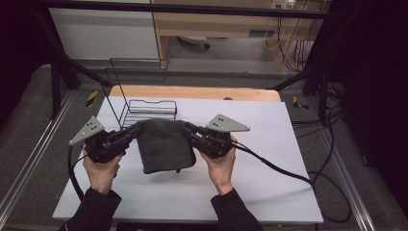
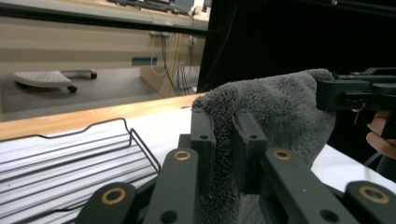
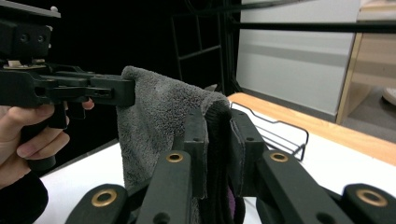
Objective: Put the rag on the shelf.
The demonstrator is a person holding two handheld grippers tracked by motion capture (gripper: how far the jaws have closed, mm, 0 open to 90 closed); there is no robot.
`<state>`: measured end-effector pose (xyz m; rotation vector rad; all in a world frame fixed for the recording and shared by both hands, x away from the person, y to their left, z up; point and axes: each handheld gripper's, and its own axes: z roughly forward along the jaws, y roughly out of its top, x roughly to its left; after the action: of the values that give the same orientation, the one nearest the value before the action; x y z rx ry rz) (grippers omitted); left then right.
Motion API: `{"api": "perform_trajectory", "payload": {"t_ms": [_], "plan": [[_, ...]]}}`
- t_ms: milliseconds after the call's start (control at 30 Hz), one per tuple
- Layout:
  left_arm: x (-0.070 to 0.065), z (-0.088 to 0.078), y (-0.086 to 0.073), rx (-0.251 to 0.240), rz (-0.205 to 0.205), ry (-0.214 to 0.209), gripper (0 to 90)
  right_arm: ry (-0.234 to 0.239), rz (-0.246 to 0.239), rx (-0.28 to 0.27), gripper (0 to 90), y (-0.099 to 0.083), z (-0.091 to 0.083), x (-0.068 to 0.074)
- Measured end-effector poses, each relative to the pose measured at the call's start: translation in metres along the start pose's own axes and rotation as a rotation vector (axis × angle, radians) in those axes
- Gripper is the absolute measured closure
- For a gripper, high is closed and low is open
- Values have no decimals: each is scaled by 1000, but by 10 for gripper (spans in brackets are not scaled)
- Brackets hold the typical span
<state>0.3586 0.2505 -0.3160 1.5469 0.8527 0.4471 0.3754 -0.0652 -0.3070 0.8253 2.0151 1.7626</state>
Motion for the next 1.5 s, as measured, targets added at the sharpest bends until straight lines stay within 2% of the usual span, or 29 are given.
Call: {"api": "perform_trajectory", "payload": {"t_ms": [367,733,1067,1500], "plan": [[8,-15,14,-67,-8,32,801,0,-24,-52,796,15,12,12],[17,-26,32,-167,-25,44,803,-6,-58,-115,796,38,25,23],[21,-31,50,-250,-27,53,804,-20,-70,-180,798,60,35,28],[29,-34,78,-332,-19,79,804,-26,-77,-235,799,87,47,32]]}}
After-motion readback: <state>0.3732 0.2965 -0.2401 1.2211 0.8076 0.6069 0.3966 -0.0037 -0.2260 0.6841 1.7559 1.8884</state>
